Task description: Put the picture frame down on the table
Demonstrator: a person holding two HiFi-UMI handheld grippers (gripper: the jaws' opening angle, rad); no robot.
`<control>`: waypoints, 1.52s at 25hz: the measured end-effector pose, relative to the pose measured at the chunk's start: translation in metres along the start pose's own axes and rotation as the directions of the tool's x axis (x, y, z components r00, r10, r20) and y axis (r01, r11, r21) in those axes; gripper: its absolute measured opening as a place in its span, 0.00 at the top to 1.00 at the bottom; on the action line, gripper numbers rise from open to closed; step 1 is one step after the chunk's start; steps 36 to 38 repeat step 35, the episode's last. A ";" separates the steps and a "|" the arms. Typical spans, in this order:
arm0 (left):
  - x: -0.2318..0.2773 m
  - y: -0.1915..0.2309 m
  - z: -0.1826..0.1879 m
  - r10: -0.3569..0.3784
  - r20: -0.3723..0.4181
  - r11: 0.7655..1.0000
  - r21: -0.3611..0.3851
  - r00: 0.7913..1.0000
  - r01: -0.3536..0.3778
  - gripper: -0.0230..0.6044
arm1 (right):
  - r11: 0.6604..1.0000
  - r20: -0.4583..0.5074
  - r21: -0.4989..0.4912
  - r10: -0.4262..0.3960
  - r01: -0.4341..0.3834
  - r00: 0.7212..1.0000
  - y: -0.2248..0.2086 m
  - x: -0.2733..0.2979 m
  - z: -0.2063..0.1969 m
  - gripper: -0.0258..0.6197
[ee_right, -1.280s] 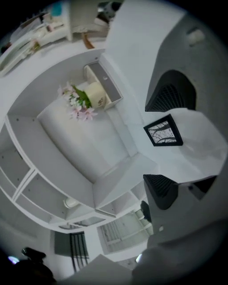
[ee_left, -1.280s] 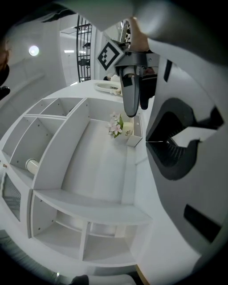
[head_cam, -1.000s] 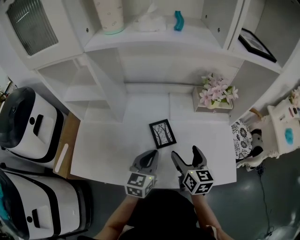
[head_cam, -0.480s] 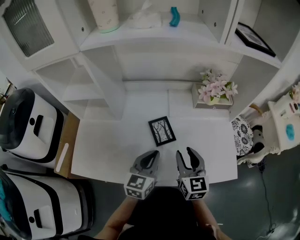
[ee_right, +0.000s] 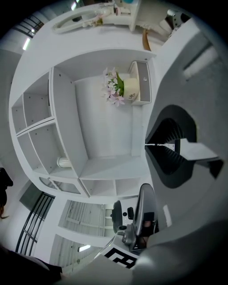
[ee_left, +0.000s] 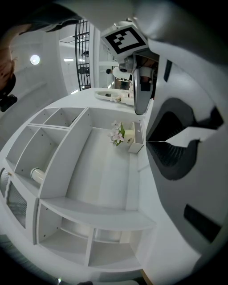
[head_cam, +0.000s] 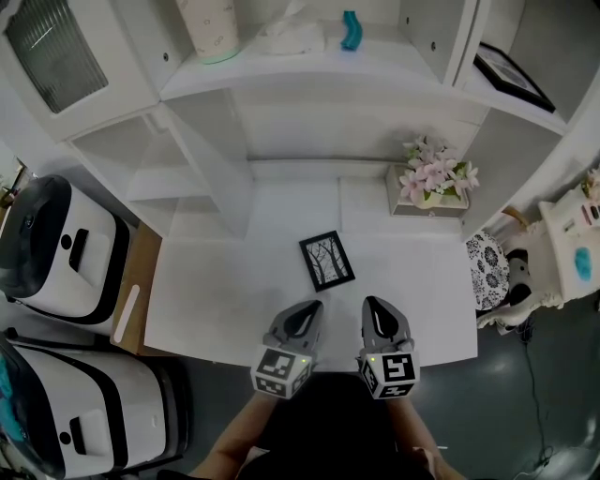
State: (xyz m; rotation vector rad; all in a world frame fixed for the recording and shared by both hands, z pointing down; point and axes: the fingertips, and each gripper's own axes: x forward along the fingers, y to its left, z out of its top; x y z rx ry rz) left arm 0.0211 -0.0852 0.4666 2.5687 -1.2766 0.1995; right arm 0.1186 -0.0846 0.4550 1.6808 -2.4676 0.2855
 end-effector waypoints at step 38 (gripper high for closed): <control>0.008 0.005 -0.013 -0.012 -0.038 1.000 -0.009 0.999 0.012 0.94 | 0.999 -0.073 -0.023 0.027 -0.028 0.997 0.004 0.004 -0.018 0.95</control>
